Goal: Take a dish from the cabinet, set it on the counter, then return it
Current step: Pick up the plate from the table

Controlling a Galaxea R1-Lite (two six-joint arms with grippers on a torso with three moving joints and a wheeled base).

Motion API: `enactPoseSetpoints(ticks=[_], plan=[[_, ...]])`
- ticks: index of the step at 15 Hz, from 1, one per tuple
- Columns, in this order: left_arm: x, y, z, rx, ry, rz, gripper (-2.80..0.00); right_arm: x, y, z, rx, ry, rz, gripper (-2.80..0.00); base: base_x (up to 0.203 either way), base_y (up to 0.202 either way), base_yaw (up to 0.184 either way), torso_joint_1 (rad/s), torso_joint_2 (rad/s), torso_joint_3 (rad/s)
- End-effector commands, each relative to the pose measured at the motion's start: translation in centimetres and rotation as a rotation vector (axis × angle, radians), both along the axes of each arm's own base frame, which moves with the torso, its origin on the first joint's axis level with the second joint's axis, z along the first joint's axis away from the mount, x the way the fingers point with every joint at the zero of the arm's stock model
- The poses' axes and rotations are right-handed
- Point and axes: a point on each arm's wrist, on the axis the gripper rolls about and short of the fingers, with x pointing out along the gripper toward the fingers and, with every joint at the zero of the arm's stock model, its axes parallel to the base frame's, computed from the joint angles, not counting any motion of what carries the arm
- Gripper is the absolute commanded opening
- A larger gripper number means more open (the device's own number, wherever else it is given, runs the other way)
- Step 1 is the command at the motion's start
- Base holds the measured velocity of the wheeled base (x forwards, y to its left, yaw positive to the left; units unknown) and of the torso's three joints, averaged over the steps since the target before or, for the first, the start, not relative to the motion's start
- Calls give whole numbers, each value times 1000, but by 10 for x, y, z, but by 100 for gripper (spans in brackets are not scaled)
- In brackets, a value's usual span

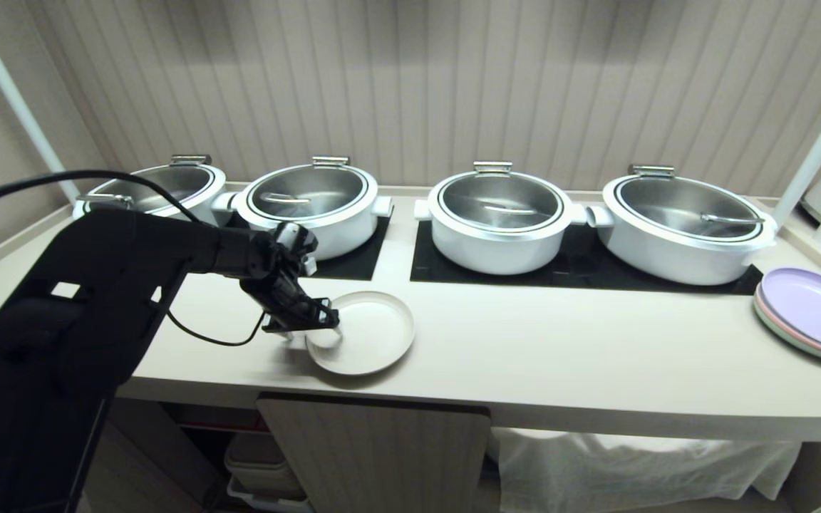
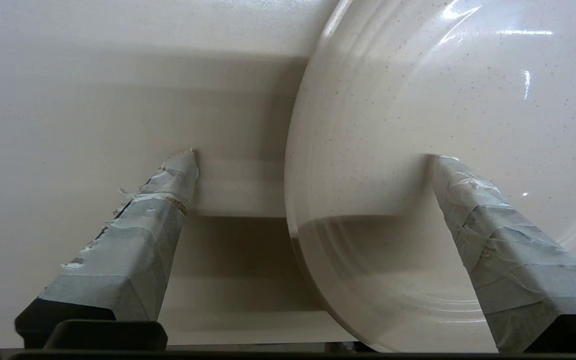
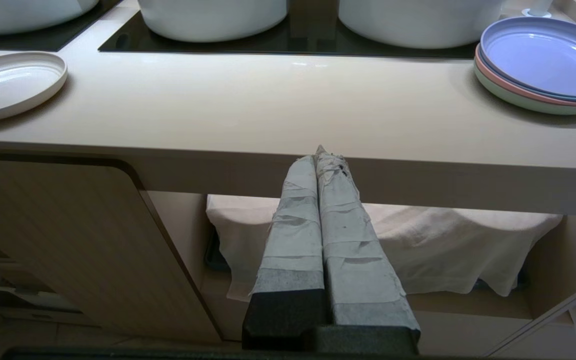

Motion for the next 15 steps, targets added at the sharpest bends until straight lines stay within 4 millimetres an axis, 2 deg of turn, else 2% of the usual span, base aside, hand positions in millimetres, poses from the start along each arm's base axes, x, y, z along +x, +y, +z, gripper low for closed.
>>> enactPoseSetpoints(ticks=[1,4,5,15], plan=[[0,-1,0,0,1,-1,0,0,0,0,0,0,0,-280,0,0,0,0,0,0],[0,-1,0,0,1,-2,0,0,0,0,0,0,0,-280,0,0,0,0,0,0],[0,-1,0,0,3,-1,-280,0,0,0,0,0,0,-280,0,0,0,0,0,0],[-4,0,5,7,36,0,-280,0,0,0,0,0,0,-280,0,0,0,0,0,0]])
